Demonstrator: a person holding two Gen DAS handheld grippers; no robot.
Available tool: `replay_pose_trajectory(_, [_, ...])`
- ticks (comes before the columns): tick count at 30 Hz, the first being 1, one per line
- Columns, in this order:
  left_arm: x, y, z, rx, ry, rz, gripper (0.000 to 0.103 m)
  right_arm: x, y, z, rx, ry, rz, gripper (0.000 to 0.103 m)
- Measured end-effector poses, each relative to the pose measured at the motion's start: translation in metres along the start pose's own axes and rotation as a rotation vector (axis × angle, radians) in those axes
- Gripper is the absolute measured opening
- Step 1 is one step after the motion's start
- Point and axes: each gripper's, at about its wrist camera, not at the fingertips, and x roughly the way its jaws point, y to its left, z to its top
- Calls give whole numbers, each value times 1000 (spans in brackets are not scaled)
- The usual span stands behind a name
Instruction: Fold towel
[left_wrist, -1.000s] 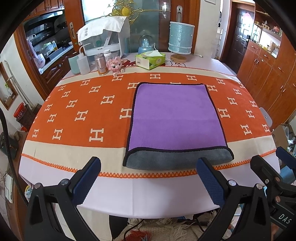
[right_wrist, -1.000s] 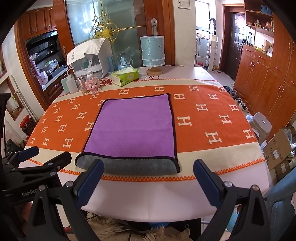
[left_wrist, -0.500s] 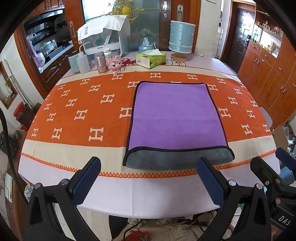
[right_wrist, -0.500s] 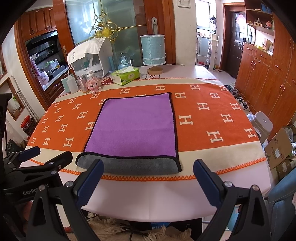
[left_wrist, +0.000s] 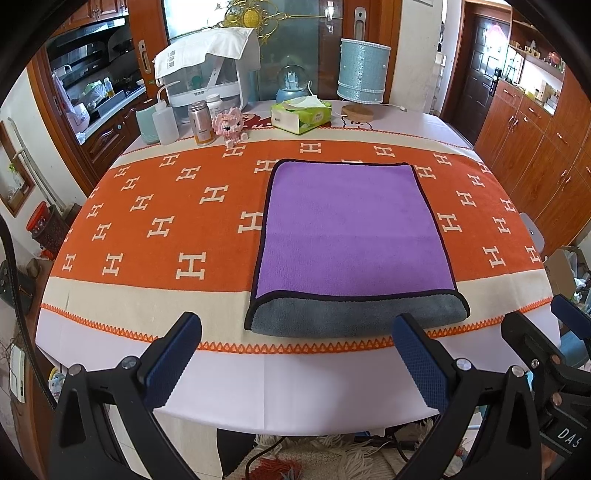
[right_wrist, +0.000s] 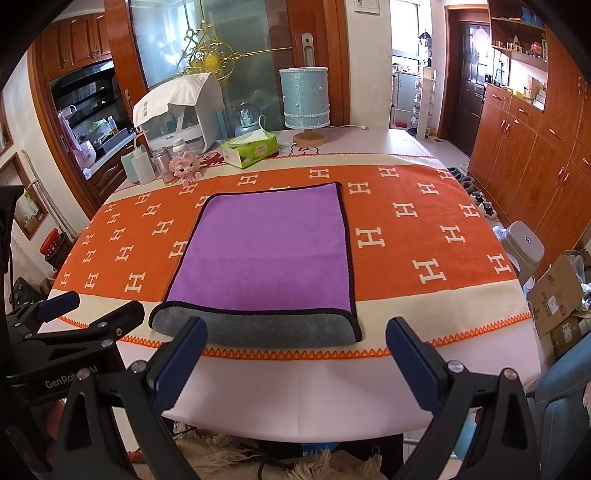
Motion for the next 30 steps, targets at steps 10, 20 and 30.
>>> replay_pose_trajectory(10, [5, -1, -2, -2, 6, 0, 103, 3, -2, -2, 3, 7, 13, 98])
replay_pose_trajectory(20, [9, -3, -4, -2, 18, -3, 103, 5, -2, -3, 5, 15, 13, 98])
replay_pose_trajectory(30, [12, -3, -5, -3, 29, -6, 103, 9, -3, -3, 11, 33, 10, 98])
